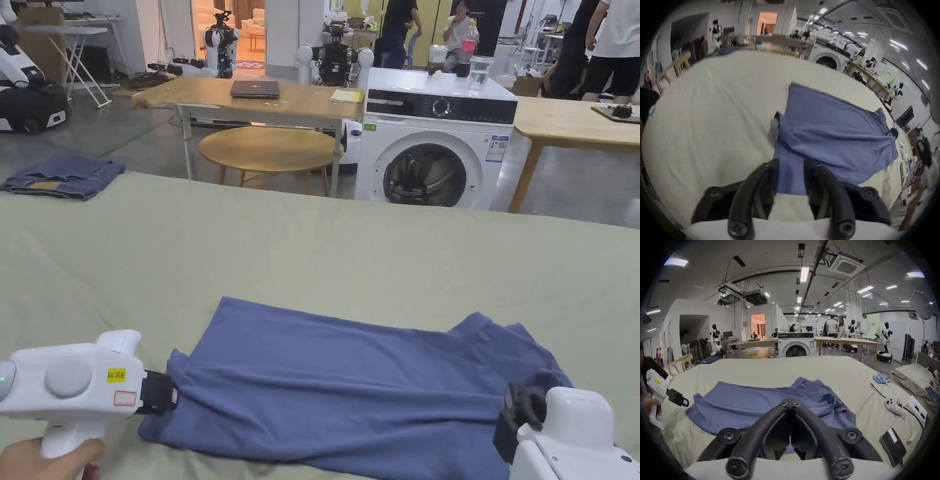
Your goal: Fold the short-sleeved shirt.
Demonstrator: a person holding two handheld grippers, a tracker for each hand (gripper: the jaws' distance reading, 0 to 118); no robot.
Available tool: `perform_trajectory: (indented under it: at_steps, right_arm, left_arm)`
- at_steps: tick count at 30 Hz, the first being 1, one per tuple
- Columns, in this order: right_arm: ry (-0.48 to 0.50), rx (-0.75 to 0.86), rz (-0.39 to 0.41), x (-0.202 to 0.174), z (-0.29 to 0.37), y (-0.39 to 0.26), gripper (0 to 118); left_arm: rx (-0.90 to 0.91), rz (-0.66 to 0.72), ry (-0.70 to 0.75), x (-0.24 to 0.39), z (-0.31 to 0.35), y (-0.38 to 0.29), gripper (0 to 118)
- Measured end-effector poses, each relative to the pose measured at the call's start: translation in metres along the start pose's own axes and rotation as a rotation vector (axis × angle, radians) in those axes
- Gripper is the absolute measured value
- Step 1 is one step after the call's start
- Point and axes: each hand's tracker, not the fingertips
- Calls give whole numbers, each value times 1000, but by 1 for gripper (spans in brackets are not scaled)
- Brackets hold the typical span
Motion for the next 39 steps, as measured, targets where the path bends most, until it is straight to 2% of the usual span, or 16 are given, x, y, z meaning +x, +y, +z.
perform_trajectory:
  at_steps: [2,4,8,11,13,18,20,22,23,24,29,32,35,36,38,39]
  right_arm:
    - [-7,-18,1,4,-1,-3,0]
    - [-19,-34,6,9,-2,-6,0]
    - [-44,-69,1,23,-2,-9,0]
    - [-62,-95,-10,36,-2,-12,0]
    - [-72,-120,-8,47,-3,-14,0]
    - [-125,-263,-19,94,-16,-9,1]
    - [-160,-335,-33,117,-23,-6,14]
    - [-138,-378,-46,136,-32,-4,51]
    - [-94,-399,-39,144,-37,-3,62]
    - [-96,-419,-35,149,-43,-4,63]
    - [-102,-510,-16,160,-85,-5,63]
    - [-122,-637,43,158,-115,-20,63]
    - [-56,-756,34,157,-131,-42,56]
    - [-88,-699,48,155,-127,-44,55]
    - [-85,-677,48,153,-120,-41,39]
    - [-70,-670,43,153,-120,-41,13]
  left_arm:
    - [-94,-27,75,3,-18,2,52]
    - [-183,-70,123,7,-35,-1,53]
    - [-128,-98,196,27,-33,-8,53]
    - [-105,-205,205,38,-34,-17,33]
    - [-99,-221,205,41,-32,-19,6]
    - [-82,-233,137,33,-16,-19,1]
    - [-65,-204,112,30,-10,-20,1]
    - [-43,-188,97,29,-2,-21,1]
    - [-44,-185,97,29,0,-22,1]
    - [-37,-182,94,29,2,-23,1]
    - [-33,-189,96,35,4,-28,1]
    - [-38,-186,98,34,3,-28,1]
    - [-38,-184,97,33,3,-29,1]
    - [-39,-182,95,33,4,-30,1]
    - [-36,-179,94,33,4,-30,1]
    - [-35,-179,93,33,5,-31,1]
